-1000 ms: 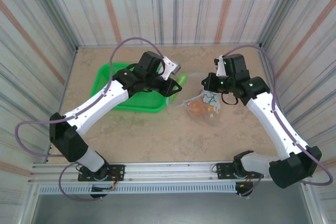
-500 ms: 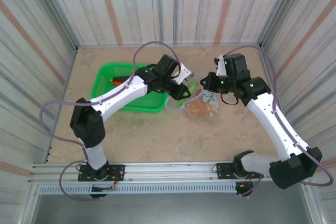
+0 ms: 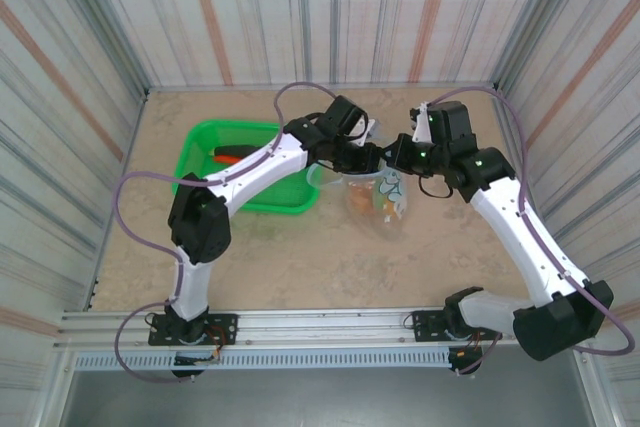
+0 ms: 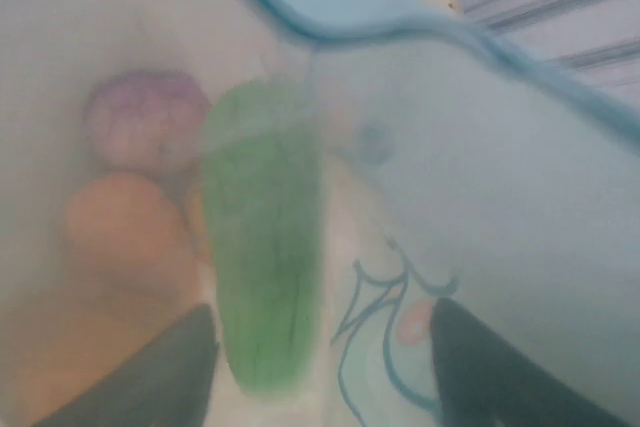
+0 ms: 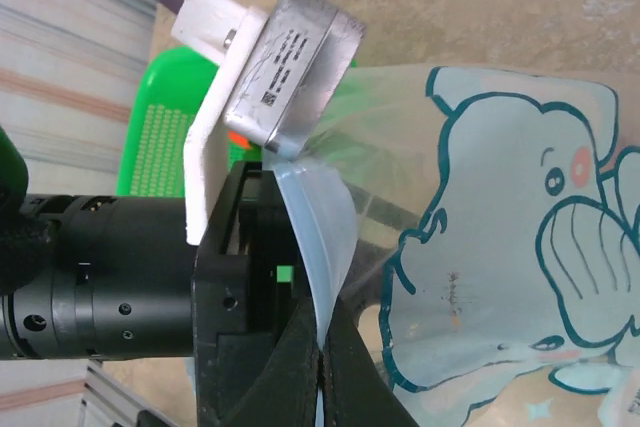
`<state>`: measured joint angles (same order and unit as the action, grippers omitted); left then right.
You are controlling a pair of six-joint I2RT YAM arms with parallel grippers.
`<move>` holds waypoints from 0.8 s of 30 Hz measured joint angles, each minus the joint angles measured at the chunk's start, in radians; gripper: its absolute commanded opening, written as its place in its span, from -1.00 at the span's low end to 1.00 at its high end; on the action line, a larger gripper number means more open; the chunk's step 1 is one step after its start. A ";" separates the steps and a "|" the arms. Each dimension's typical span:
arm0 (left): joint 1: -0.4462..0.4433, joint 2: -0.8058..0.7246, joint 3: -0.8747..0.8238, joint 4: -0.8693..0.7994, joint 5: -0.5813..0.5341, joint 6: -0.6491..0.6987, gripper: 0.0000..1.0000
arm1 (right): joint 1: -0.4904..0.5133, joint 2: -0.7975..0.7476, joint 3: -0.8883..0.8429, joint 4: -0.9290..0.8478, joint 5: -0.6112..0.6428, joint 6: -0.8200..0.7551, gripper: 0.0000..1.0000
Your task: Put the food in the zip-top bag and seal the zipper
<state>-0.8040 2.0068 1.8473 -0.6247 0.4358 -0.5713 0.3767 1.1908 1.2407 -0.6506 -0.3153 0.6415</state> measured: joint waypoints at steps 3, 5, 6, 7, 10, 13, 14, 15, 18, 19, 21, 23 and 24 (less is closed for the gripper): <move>0.002 0.000 -0.001 -0.006 -0.001 -0.035 0.46 | -0.002 -0.003 0.000 0.007 0.008 0.004 -1.00; 0.003 0.000 -0.009 -0.001 0.008 -0.046 0.44 | -0.002 -0.002 -0.002 0.008 0.008 0.005 -1.00; 0.003 -0.002 -0.014 0.003 0.014 -0.050 0.43 | -0.002 -0.002 -0.003 0.008 0.008 0.005 -1.00; 0.003 -0.005 -0.022 0.010 0.020 -0.054 0.42 | -0.002 -0.002 -0.003 0.007 0.009 0.005 -1.00; 0.004 -0.027 -0.046 0.019 0.027 -0.053 0.40 | -0.002 -0.002 -0.003 0.007 0.019 0.003 -1.00; 0.006 -0.076 -0.063 0.017 0.035 -0.034 0.38 | -0.003 -0.003 -0.007 0.004 0.035 0.002 -1.00; 0.008 -0.097 -0.064 0.015 0.039 -0.026 0.37 | -0.004 -0.003 -0.008 0.003 0.039 0.002 -1.00; 0.010 -0.124 -0.066 0.017 0.044 -0.015 0.36 | -0.004 -0.003 -0.009 0.003 0.046 0.001 -1.00; 0.018 -0.219 -0.077 0.015 0.055 0.019 0.34 | -0.004 -0.003 -0.011 -0.001 0.058 -0.006 -1.00; 0.020 -0.247 -0.078 0.016 0.056 0.030 0.32 | -0.004 -0.003 -0.011 -0.004 0.062 -0.013 -1.00; 0.031 -0.309 -0.079 0.010 0.057 0.054 0.27 | -0.004 -0.003 -0.011 -0.011 0.074 -0.025 -1.00; 0.051 -0.362 -0.100 0.009 0.051 0.071 0.22 | -0.004 -0.003 -0.011 -0.016 0.084 -0.033 -1.00; 0.072 -0.394 -0.127 0.013 0.051 0.073 0.18 | -0.004 -0.003 -0.011 -0.020 0.088 -0.038 -1.00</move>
<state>-0.7319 1.6131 1.7203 -0.6117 0.4866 -0.4980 0.3725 1.1873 1.2297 -0.6708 -0.2272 0.6033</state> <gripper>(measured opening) 0.620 0.051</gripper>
